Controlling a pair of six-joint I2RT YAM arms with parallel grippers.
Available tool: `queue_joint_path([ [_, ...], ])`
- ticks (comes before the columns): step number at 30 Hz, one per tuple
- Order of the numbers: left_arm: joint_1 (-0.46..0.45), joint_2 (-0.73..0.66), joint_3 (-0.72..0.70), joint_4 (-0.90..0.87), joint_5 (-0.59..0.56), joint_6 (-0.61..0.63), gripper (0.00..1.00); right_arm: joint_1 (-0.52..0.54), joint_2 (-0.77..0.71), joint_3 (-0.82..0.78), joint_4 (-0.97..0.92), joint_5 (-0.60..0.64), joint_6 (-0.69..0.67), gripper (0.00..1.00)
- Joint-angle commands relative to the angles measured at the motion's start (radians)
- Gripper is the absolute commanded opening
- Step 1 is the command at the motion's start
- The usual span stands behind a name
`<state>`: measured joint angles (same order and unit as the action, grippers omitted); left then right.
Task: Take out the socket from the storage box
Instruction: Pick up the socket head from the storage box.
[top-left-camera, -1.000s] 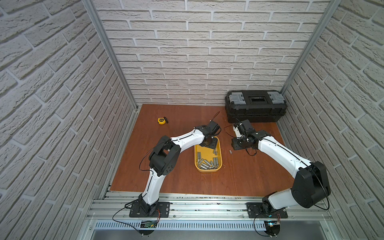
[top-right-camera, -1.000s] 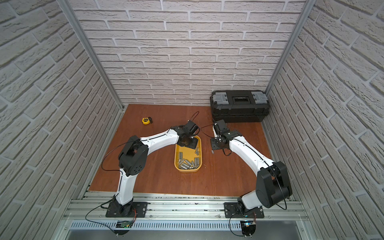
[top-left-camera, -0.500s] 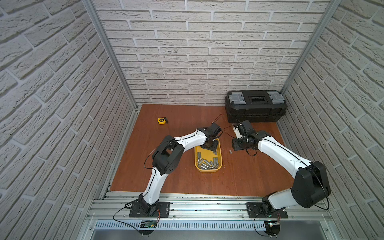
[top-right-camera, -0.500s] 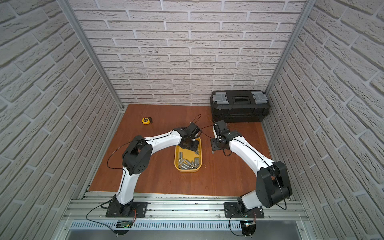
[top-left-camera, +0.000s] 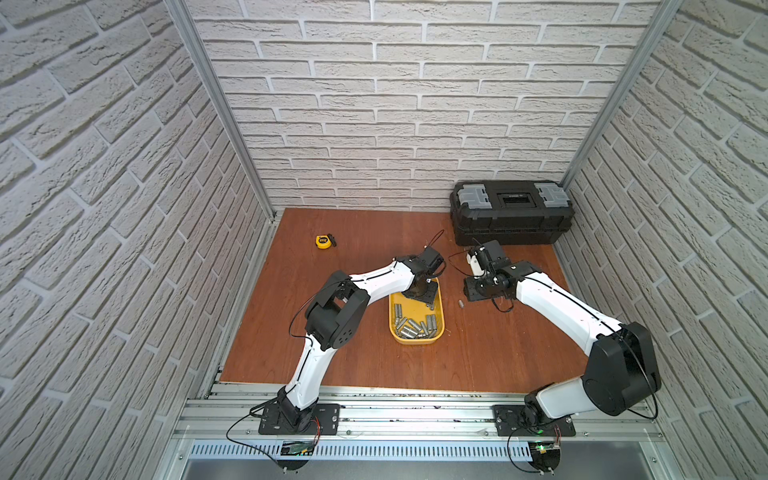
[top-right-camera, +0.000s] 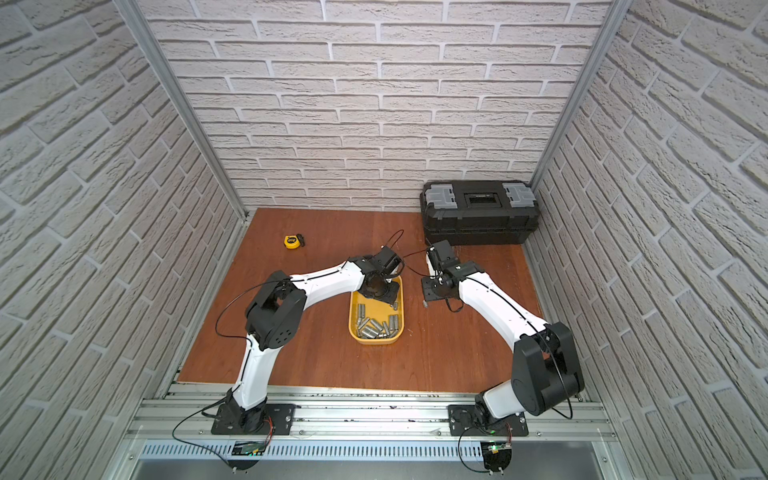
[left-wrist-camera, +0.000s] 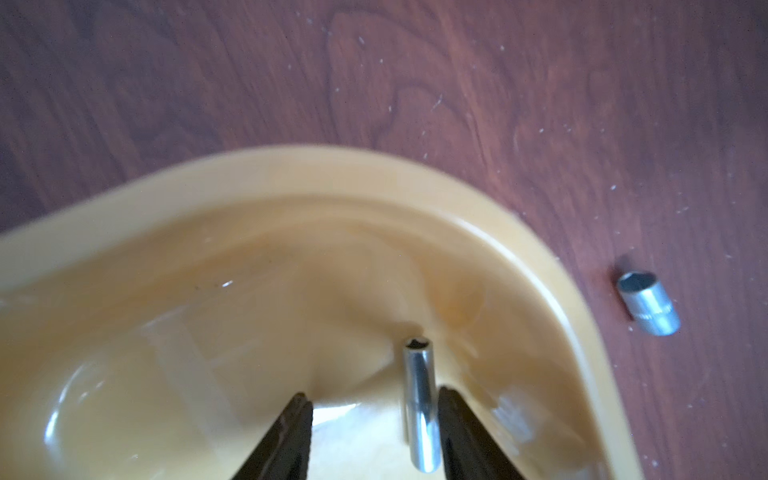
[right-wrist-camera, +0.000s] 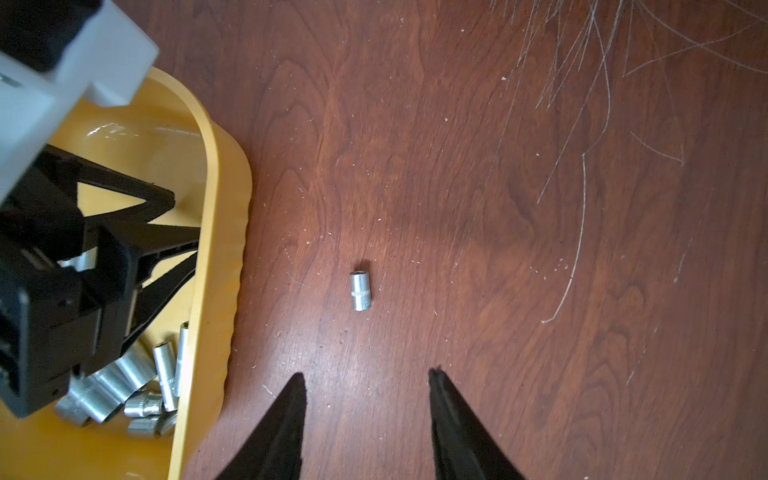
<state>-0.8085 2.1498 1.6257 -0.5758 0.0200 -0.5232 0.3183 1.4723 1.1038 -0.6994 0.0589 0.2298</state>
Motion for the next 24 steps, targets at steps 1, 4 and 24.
queue_joint_path([
  [1,-0.01,0.029,-0.005,0.001,0.015,0.012,0.52,-0.005,0.004,-0.01,0.02,-0.004,0.014,0.49],
  [4,-0.011,0.036,-0.006,-0.005,0.011,0.013,0.51,-0.005,0.0,-0.016,0.019,-0.003,0.016,0.49],
  [24,-0.023,0.055,-0.028,-0.067,-0.081,0.016,0.14,-0.006,0.008,-0.027,0.026,-0.011,0.02,0.49],
])
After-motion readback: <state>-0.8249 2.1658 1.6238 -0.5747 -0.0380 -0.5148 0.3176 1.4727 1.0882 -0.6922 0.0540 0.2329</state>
